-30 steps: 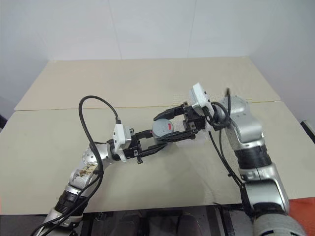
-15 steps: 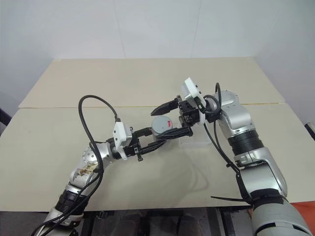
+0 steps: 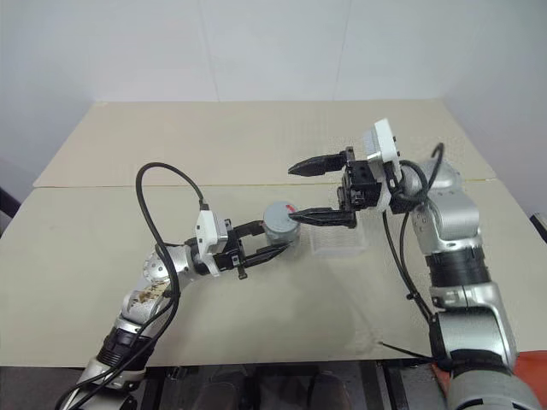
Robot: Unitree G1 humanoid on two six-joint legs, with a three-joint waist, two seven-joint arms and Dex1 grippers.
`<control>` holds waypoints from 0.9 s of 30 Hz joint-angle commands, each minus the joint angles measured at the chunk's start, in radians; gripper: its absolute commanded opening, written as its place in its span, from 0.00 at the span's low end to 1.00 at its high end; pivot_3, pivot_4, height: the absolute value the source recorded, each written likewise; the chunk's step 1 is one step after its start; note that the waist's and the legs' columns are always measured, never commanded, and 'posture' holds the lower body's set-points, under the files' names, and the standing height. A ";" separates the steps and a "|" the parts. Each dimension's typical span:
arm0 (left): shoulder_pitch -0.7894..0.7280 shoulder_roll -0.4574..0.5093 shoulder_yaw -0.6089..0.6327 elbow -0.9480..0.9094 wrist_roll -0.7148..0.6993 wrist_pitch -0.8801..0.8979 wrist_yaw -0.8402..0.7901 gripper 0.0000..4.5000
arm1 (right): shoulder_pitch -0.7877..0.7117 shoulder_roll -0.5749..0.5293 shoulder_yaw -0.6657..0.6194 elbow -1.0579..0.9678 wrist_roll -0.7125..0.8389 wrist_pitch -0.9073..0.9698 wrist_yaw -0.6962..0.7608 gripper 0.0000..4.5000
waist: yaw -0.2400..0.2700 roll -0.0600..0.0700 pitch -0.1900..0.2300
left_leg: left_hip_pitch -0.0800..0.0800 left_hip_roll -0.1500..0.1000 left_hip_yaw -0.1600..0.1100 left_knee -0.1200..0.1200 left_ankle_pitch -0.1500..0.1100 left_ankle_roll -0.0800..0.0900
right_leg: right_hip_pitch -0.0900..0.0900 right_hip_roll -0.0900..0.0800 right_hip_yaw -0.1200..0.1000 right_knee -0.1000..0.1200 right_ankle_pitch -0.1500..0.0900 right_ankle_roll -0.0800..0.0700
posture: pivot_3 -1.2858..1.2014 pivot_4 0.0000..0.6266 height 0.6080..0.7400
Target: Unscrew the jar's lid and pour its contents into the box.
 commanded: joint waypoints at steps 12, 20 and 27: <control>-0.016 0.000 0.015 0.001 0.005 -0.018 0.009 0.42 | 0.336 0.161 0.084 -0.708 -0.134 0.285 -0.738 0.97 | 0.000 0.000 0.000 | 0.000 0.000 -0.001 0.000 0.000 0.000 | 0.000 0.000 0.000 0.000 0.000 0.000 | 0.52 0.24 1.00; -0.004 0.004 0.013 -0.006 0.004 -0.019 0.016 0.42 | 0.365 0.278 0.158 -0.767 -0.333 0.344 -1.003 0.97 | 0.002 0.000 0.000 | 0.000 -0.001 -0.001 0.000 0.001 -0.001 | -0.001 0.000 0.000 0.000 0.000 0.000 | 0.52 0.24 1.00; -0.012 0.002 0.015 0.008 0.005 -0.022 0.013 0.42 | 0.388 0.247 0.123 -0.790 -0.326 0.368 -0.984 0.97 | -0.001 0.000 0.000 | 0.000 -0.002 -0.001 0.000 0.001 -0.001 | 0.000 0.002 0.000 0.000 0.000 0.000 | 0.52 0.24 1.00</control>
